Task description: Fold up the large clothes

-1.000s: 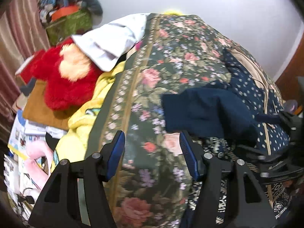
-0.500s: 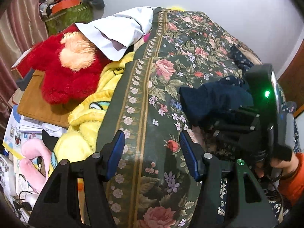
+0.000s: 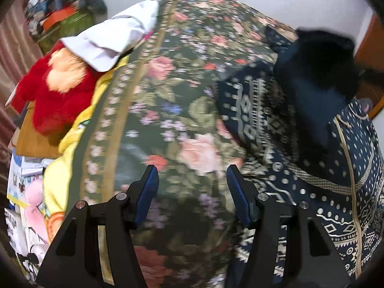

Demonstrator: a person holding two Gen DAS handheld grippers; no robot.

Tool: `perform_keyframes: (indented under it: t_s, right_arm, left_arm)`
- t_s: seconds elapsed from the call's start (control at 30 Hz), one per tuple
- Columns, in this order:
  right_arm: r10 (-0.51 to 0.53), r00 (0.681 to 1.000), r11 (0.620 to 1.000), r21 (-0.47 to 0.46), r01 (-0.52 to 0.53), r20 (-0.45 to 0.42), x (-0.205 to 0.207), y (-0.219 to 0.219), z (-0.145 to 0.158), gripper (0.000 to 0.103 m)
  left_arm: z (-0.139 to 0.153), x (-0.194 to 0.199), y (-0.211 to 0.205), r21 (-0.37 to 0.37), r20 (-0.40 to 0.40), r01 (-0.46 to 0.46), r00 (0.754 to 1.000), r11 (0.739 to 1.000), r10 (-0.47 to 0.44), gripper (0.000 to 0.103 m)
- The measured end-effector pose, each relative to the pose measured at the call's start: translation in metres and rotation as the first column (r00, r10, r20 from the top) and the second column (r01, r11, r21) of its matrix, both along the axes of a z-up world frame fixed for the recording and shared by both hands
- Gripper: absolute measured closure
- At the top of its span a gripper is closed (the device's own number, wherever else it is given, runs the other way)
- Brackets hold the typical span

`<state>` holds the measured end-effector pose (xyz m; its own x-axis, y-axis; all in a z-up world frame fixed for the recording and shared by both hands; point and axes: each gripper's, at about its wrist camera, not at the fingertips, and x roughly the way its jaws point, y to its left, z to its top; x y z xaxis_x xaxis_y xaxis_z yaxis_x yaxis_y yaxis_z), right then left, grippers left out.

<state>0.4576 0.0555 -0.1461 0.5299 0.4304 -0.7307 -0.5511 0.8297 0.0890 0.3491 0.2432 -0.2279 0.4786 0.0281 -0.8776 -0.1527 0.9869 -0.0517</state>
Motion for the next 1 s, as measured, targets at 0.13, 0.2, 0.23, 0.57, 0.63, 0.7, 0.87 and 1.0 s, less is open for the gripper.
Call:
perform_keyframes:
  t_s: [0.13, 0.2, 0.23, 0.57, 0.63, 0.7, 0.87, 1.0]
  right_arm:
    - [-0.063, 0.997, 0.998, 0.03, 0.062, 0.047, -0.009, -0.055, 0.027, 0.093]
    - [-0.09, 0.995, 0.995, 0.05, 0.088, 0.049, -0.013, -0.081, 0.033, 0.093]
    - [-0.104, 0.993, 0.993, 0.058, 0.101, 0.052, -0.015, -0.095, 0.037, 0.093]
    - [-0.245, 0.967, 0.962, 0.139, 0.233, 0.069, -0.029, -0.206, 0.046, 0.093]
    - [-0.27, 0.961, 0.954, 0.153, 0.258, 0.058, -0.029, -0.227, 0.043, 0.093]
    - [-0.284, 0.958, 0.95, 0.146, 0.276, 0.037, -0.028, -0.24, 0.034, 0.093]
    - [-0.289, 0.957, 0.957, 0.011, 0.289, 0.005, -0.031, -0.255, -0.007, 0.093]
    - [-0.265, 0.964, 0.961, -0.077, 0.264, -0.011, -0.036, -0.255, -0.03, 0.093]
  left_arm:
    - [-0.01, 0.01, -0.027, 0.004, -0.039, 0.045, 0.998, 0.999, -0.045, 0.044]
    - [-0.019, 0.013, -0.036, 0.001, -0.07, 0.059, 0.996, 0.998, -0.058, 0.043]
    - [-0.024, 0.014, -0.041, 0.005, -0.09, 0.066, 0.994, 0.998, -0.065, 0.043]
    - [-0.04, 0.023, -0.072, 0.347, -0.049, -0.098, 0.991, 0.933, 0.123, 0.042]
    - [-0.042, 0.019, -0.064, 0.368, -0.036, -0.164, 0.981, 0.915, 0.191, 0.042]
    - [-0.042, 0.011, -0.056, 0.372, -0.019, -0.226, 0.968, 0.9, 0.251, 0.042]
    - [-0.037, -0.004, -0.059, 0.371, -0.041, -0.188, 0.975, 0.909, 0.218, 0.042]
    - [-0.014, -0.006, -0.066, 0.239, -0.035, -0.129, 0.989, 0.963, 0.141, 0.042]
